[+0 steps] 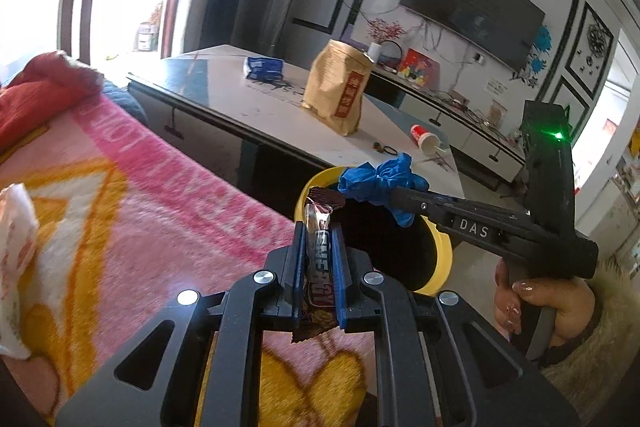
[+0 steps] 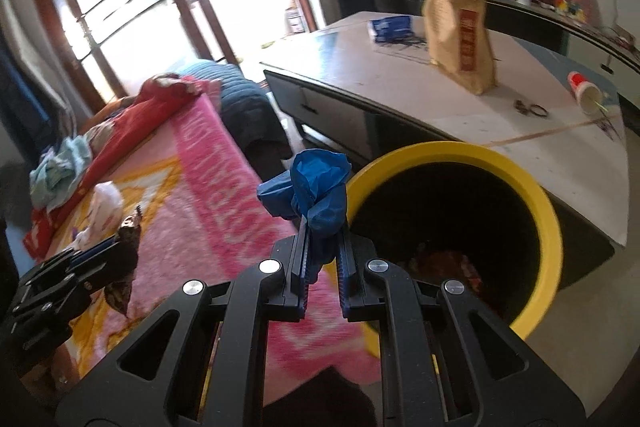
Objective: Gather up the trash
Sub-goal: 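Carry the chocolate wrapper and blue bag over the bin with both tools, then open both tools to drop the chocolate wrapper and blue bag into the bin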
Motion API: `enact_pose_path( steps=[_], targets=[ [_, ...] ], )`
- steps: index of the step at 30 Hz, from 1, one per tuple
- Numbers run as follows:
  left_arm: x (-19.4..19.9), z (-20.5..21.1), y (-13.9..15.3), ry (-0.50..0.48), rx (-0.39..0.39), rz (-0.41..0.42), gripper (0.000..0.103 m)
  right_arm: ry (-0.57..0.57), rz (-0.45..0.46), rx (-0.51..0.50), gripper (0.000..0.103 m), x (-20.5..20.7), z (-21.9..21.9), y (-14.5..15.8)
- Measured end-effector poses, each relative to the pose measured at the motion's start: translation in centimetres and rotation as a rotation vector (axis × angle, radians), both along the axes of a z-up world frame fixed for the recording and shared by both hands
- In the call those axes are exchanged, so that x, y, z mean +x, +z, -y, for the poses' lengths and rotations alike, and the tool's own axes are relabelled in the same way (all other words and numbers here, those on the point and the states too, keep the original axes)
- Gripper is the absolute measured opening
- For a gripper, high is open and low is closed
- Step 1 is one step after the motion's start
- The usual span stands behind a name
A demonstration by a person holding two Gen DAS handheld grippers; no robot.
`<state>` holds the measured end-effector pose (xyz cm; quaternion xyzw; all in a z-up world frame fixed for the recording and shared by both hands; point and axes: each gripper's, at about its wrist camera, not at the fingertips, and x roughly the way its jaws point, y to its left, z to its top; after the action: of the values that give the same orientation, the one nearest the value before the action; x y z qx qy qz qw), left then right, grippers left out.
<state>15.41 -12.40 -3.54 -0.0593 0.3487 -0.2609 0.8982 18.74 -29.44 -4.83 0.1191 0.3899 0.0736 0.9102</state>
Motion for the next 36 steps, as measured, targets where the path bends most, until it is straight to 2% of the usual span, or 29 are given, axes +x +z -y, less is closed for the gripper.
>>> enact_pose_path(
  steps=[13,20,21,23,24,25,26,28,36],
  targets=[
    [3.1,7.0,-2.8,-0.133,0.032,-0.044,0.012,-0.191,-0.059,0.003,0.007,0.0,7.9,-1.7],
    [4.8,10.3,-4.1,-0.188,0.055,-0.060,0.013,-0.238,-0.091,0.029,0.009,-0.1,10.1,-2.6],
    [5.0,10.6,-4.2,-0.186,0.063,-0.058,0.016,-0.252,-0.092,0.032,0.011,-0.2,10.4,-2.7],
    [5.5,11.0,-4.4,-0.178,0.076,-0.057,0.037,-0.272,-0.089,0.039,0.036,-0.3,10.7,-2.8],
    [5.7,11.1,-4.5,-0.167,0.079,-0.058,0.060,-0.280,-0.085,0.042,0.039,-0.4,10.9,-2.8],
    [5.9,11.0,-4.4,-0.162,0.072,-0.059,0.071,-0.285,-0.081,0.046,0.044,-0.4,11.0,-2.7],
    [6.0,10.8,-4.3,-0.162,0.050,-0.057,0.072,-0.286,-0.081,0.049,0.046,-0.4,11.0,-2.7],
    [6.0,10.6,-4.0,-0.156,0.039,-0.045,0.088,-0.285,-0.076,0.046,0.049,-0.5,10.9,-2.6],
    [5.0,7.2,-2.6,-0.066,0.005,-0.006,0.094,-0.224,-0.025,0.015,0.058,-0.5,8.1,-1.1]
  ],
)
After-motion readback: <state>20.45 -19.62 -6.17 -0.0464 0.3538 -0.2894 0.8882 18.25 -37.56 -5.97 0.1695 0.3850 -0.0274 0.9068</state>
